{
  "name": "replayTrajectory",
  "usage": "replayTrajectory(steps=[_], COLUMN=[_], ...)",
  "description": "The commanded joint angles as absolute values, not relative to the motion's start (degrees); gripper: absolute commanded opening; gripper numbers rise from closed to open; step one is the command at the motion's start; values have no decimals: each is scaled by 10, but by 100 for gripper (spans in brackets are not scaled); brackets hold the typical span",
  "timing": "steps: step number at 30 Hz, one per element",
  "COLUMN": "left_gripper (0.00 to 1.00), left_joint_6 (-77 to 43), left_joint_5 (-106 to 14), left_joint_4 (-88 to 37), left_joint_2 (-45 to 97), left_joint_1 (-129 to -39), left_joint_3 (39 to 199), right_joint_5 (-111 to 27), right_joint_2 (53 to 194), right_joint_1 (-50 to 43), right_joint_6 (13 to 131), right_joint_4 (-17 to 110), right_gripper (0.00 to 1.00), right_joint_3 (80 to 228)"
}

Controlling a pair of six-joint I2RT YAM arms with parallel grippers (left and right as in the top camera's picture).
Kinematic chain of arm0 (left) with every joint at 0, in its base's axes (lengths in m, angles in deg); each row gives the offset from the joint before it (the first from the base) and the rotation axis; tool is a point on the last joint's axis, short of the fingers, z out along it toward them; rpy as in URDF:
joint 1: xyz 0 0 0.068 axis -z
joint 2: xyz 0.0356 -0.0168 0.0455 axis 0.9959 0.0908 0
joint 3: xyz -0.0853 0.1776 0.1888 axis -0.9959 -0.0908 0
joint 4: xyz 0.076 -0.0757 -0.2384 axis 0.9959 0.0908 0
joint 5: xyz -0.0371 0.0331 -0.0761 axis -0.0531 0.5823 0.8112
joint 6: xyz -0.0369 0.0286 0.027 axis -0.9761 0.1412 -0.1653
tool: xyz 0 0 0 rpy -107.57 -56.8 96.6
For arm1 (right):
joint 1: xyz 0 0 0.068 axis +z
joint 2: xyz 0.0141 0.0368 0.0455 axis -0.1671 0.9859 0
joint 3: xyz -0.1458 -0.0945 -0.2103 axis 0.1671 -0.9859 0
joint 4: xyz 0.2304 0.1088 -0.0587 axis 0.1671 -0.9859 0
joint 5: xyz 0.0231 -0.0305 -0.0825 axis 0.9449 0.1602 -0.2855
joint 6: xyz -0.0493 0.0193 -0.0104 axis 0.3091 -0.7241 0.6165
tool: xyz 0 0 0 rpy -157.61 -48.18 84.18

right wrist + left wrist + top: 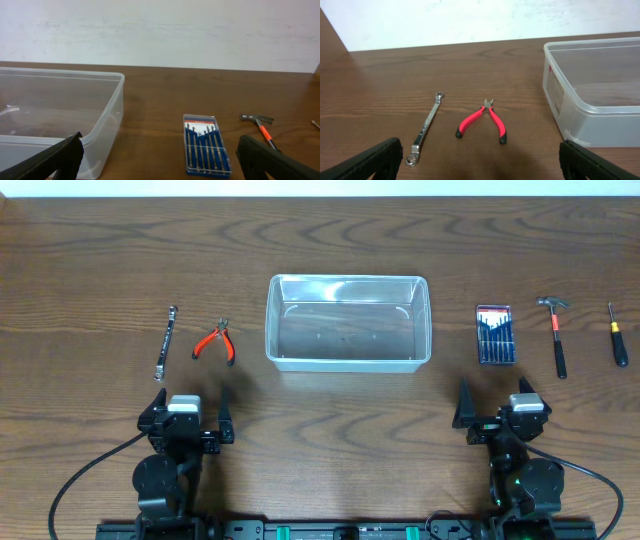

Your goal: Pack container

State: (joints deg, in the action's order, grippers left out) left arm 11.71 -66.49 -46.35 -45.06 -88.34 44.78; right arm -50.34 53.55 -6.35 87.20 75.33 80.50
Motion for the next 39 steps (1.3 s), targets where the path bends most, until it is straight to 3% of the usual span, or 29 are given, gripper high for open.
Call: replayTrajectory(steps=[1,39], left_gripper=[98,98], left_joint_6=[116,116], left_joint_5=[-669,-669], left_joint_4=[-459,-459], left_joint_2=[-454,-454], left_joint_1=[-886,-886], left_joint_3=[433,433], right_joint_5=[-499,-499], right_joint_2=[535,535], right_joint_1=[-56,-56], right_joint_6=[878,863], right_joint_4=[751,765], right_gripper=[99,99], right_joint_3=[804,804])
